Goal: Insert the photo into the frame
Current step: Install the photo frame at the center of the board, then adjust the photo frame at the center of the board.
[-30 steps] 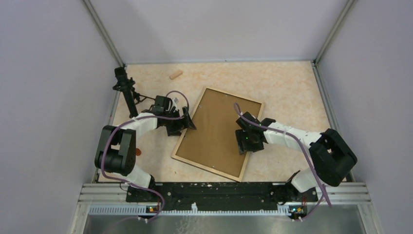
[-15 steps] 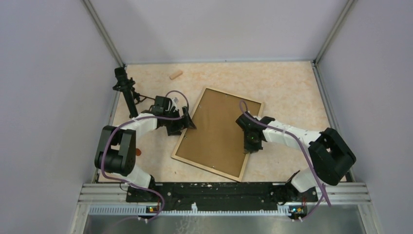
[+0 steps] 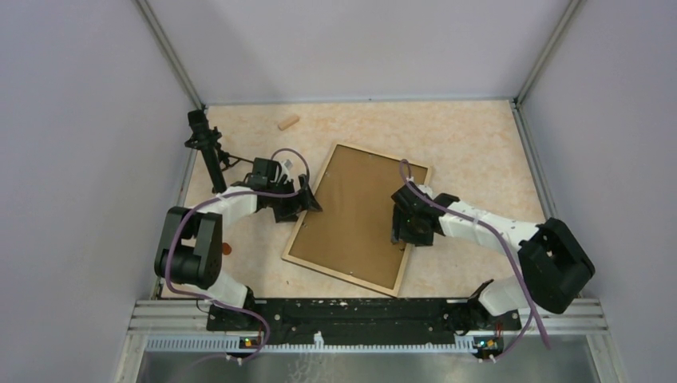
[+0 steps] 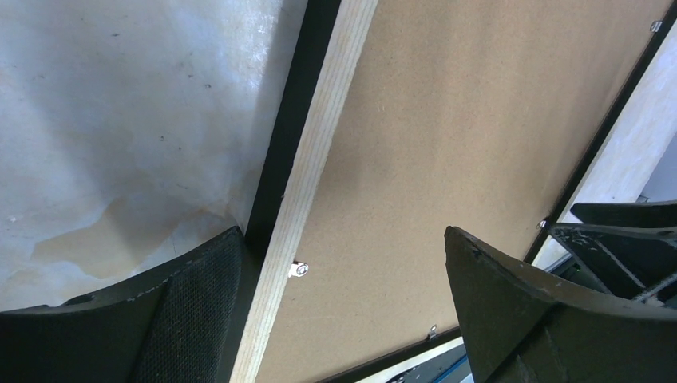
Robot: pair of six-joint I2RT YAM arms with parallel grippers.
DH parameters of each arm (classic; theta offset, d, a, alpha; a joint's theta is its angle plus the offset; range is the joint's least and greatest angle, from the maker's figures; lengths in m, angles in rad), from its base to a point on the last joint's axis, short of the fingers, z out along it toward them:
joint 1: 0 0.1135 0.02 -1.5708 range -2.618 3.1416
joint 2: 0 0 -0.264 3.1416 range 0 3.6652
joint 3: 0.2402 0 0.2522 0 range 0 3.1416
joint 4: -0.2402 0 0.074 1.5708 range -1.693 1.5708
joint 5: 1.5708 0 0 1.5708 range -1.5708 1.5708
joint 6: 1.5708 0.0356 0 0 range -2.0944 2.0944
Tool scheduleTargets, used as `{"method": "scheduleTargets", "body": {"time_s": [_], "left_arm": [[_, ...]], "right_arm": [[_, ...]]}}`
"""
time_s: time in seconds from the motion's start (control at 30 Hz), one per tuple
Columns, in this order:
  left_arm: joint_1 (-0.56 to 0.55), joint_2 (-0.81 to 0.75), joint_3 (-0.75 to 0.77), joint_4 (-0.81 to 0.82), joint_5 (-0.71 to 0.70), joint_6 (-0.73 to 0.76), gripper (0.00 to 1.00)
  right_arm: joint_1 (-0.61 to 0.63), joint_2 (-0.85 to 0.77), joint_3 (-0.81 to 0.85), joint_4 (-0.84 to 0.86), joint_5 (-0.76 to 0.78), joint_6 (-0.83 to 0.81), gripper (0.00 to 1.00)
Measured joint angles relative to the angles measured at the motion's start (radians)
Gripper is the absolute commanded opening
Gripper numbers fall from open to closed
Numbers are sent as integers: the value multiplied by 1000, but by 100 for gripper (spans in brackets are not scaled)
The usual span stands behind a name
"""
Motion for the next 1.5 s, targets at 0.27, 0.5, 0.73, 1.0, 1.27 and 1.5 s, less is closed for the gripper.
{"method": "scheduleTargets", "body": {"time_s": [0.27,0.5,0.73,1.0,1.27,1.5], "left_arm": [[-2,-45,-19,-28,-3,16,98],[-5,-216,-21,-71,-3,80,98],[-6,-299,-43,-76,4,88,99],[-6,-230,-101,-37,-40,36,98],[-124,-237,-253,124,-29,-90,98],[-497,-213,-270,226,-36,-212,98]], "right_arm": [[-106,-51,-30,142,-40,-47,58],[-109,39,-30,147,-24,-24,37],[-111,36,-31,159,24,-20,0],[-171,87,-7,305,105,-222,0],[-249,169,72,339,105,-376,2],[-340,344,281,296,170,-507,51]]}}
